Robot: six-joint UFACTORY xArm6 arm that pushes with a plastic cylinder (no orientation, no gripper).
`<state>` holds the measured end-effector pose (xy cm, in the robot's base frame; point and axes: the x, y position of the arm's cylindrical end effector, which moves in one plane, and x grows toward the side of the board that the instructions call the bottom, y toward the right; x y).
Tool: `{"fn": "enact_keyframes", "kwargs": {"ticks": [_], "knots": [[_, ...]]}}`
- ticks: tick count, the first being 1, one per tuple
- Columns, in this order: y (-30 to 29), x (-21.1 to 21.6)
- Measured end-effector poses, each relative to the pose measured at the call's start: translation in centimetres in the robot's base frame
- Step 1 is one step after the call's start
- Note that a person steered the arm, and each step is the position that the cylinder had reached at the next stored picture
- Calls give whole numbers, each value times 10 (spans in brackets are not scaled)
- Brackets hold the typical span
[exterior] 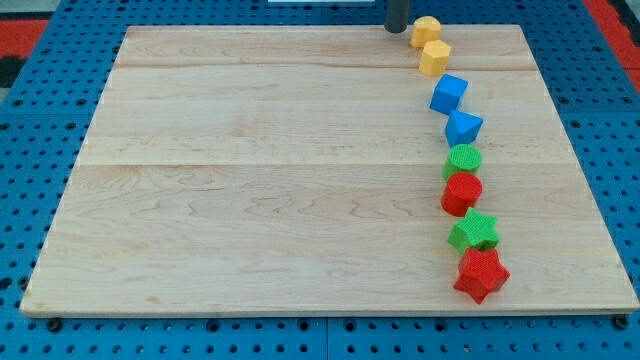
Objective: Place the yellow blocks diagonally to the top left side of the blue cube
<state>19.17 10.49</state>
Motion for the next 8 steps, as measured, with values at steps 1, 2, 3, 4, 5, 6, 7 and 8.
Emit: {"fn": "enact_keyframes", "kwargs": {"ticks": [1, 2, 3, 4, 5, 6, 7, 8], "knots": [[22, 0], [56, 0], [111, 1], [160, 14], [75, 49], [-6, 46], [-27, 41], [3, 32]]}}
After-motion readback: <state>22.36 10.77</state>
